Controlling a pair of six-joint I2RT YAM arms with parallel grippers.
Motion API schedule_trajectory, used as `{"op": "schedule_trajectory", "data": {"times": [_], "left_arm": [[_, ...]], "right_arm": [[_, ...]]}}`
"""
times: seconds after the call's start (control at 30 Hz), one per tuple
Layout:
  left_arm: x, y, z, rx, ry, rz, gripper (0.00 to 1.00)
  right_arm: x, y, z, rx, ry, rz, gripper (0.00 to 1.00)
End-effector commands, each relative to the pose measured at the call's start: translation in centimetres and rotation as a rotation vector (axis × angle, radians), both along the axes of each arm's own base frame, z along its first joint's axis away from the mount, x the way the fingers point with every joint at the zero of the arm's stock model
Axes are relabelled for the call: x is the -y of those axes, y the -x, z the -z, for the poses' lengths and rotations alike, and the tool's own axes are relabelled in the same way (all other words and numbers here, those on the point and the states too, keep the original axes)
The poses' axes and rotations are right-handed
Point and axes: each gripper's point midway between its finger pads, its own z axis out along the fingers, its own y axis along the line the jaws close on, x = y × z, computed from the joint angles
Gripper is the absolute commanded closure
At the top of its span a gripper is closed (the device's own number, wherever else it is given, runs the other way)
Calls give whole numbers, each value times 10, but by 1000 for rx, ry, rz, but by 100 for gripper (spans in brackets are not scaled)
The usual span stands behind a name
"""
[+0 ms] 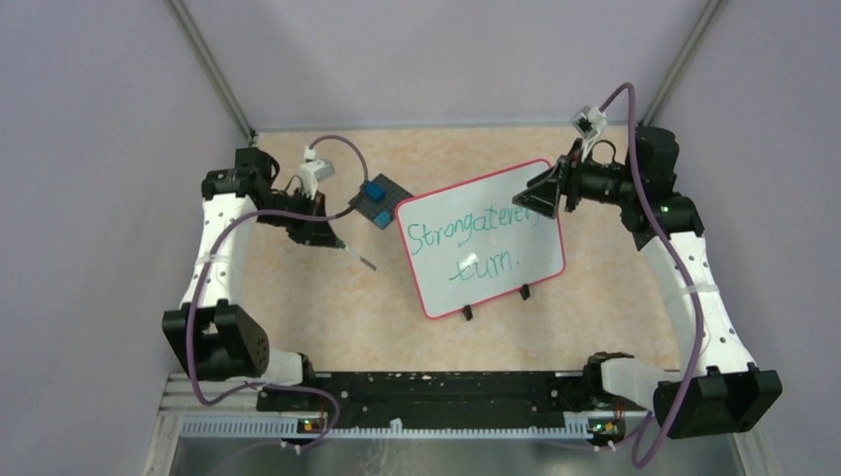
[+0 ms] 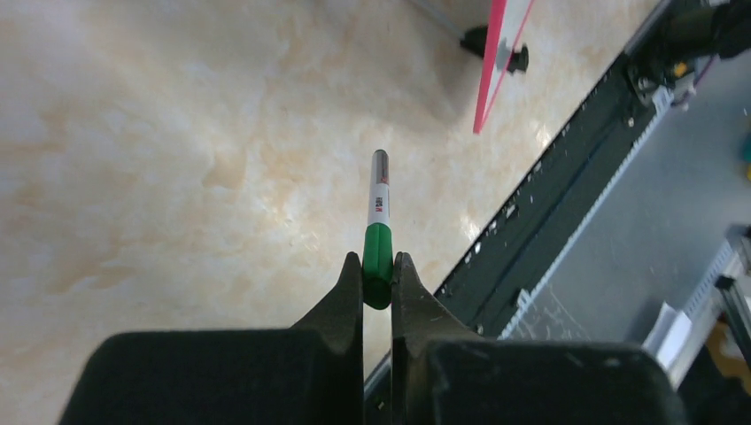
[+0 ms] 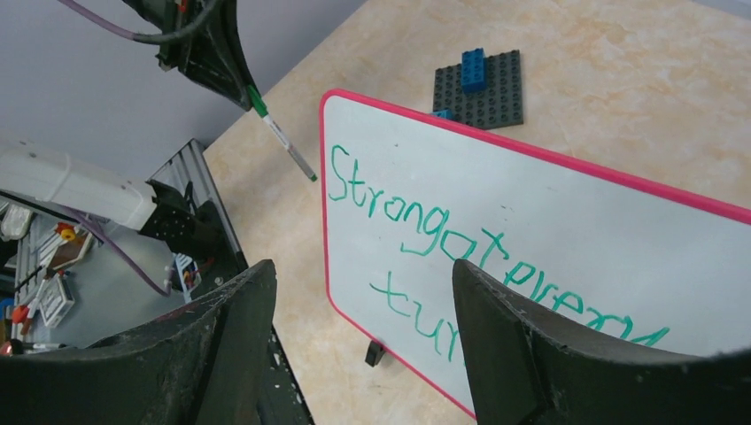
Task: Write a sentence on the whiteboard
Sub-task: Put down the whiteboard marker at the center of the board.
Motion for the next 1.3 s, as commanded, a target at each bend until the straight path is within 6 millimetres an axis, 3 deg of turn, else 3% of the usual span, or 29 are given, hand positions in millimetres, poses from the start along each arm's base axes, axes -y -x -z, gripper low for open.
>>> {"op": "schedule_trajectory", "data": {"times": [0.0, 0.13, 0.33, 0.47, 0.63, 0.9, 1.03, 1.13, 1.27], "left_arm": [[1, 31, 42, -147, 11, 113, 100], [1, 40, 78, -257, 23, 146, 100], [9, 43, 114, -377, 27, 188, 100], [6, 30, 135, -410, -9, 181, 99], [-1, 6, 154, -433, -57, 168, 86], [-11, -33, 174, -394, -121, 119, 65], [-12, -41, 179, -392, -130, 109, 56], [-13, -49, 174, -369, -135, 98, 53], [-12, -65, 153, -292, -132, 59, 48]], "right_arm": [[6, 5, -4, 65, 12, 0, 30], [9, 5, 4, 51, 17, 14, 29], [9, 5, 11, 25, 9, 20, 29], [9, 5, 14, 15, 6, 22, 29], [9, 5, 16, 10, 4, 26, 29], [9, 6, 17, 3, 4, 32, 28], [10, 6, 16, 7, 8, 38, 28], [10, 6, 16, 10, 11, 41, 28], [12, 6, 13, 22, 19, 50, 28]]}}
